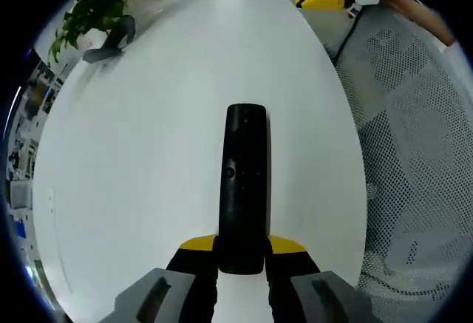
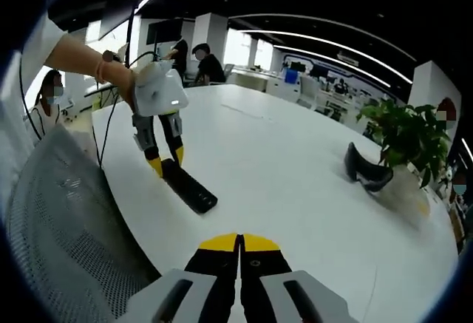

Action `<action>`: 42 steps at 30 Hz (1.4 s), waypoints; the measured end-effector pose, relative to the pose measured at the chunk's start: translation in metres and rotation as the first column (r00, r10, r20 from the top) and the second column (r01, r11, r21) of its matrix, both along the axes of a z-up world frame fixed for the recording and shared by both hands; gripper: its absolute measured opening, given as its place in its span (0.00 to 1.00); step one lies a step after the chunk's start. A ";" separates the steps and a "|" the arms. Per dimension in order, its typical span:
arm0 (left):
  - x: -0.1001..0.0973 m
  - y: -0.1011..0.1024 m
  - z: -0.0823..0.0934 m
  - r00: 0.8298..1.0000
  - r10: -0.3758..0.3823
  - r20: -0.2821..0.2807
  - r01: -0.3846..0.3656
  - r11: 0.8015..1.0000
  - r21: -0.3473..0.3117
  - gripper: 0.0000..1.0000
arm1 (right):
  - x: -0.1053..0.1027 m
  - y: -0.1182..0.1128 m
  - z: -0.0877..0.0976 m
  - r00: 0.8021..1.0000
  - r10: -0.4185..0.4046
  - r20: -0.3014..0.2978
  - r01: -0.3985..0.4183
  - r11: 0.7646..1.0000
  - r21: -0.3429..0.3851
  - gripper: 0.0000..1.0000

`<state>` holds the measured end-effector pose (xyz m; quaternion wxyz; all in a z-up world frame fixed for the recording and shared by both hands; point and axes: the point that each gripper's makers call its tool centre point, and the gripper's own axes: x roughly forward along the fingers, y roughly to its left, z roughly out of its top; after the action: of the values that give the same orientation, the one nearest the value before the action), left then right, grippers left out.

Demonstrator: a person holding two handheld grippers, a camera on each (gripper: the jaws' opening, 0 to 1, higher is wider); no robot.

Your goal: Press the specified remote control buttons in sequence, fully releasing each button before pressing the next.

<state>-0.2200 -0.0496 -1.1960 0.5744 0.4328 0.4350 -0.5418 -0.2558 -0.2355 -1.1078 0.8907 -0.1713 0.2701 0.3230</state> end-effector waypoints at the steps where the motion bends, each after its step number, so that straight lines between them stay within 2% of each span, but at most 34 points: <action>1: -0.004 0.000 0.000 1.000 -0.006 -0.002 0.006 1.000 0.002 0.24 | 0.000 0.001 -0.001 1.000 0.002 -0.003 -0.002 1.000 0.000 0.00; 12: -0.028 0.000 -0.001 1.000 -0.017 -0.007 0.017 1.000 -0.004 0.24 | -0.008 0.010 -0.009 0.997 0.049 -0.055 -0.049 0.999 -0.003 0.00; 17: -0.038 -0.001 -0.001 1.000 -0.012 -0.007 0.012 1.000 -0.009 0.24 | -0.020 0.024 -0.016 0.982 0.111 -0.152 -0.104 0.993 0.055 0.00; 20: -0.044 -0.001 0.000 1.000 -0.011 -0.008 0.010 1.000 -0.014 0.24 | -0.029 0.039 -0.018 0.958 0.183 -0.221 -0.160 0.980 0.118 0.00; 21: -0.046 -0.001 0.000 1.000 -0.006 -0.008 0.006 1.000 -0.015 0.24 | -0.036 0.045 -0.021 0.936 0.228 -0.267 -0.200 0.971 0.128 0.00; 22: -0.047 -0.001 -0.001 1.000 -0.005 -0.007 0.005 1.000 -0.016 0.24 | -0.037 0.047 -0.022 0.932 0.237 -0.275 -0.209 0.970 0.127 0.00; 25: -0.051 -0.001 -0.001 1.000 -0.004 0.001 0.004 1.000 -0.022 0.24 | -0.039 0.062 -0.036 0.894 0.328 -0.306 -0.333 0.942 0.038 0.00; 27: -0.051 -0.002 0.000 1.000 -0.023 0.021 0.023 1.000 -0.012 0.24 | -0.039 0.072 -0.045 0.866 0.386 -0.317 -0.408 0.913 -0.006 0.00; 31: -0.050 -0.003 -0.001 0.999 -0.028 0.020 0.027 1.000 0.015 0.24 | -0.033 0.080 -0.062 0.833 0.427 -0.353 -0.484 0.870 -0.090 0.00; 33: -0.049 -0.003 -0.001 1.000 -0.020 0.006 0.020 1.000 0.023 0.24 | -0.030 0.080 -0.069 0.821 0.435 -0.370 -0.510 0.850 -0.131 0.00; 42: -0.047 -0.003 -0.001 1.000 -0.024 -0.009 0.024 0.999 0.031 0.24 | -0.017 0.084 -0.070 0.811 0.454 -0.369 -0.532 0.835 -0.140 0.00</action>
<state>-0.2673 -0.0526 -1.1970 0.5593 0.4444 0.4405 -0.5437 -0.2726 -0.1516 -1.1777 0.6920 -0.2859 0.3936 0.5333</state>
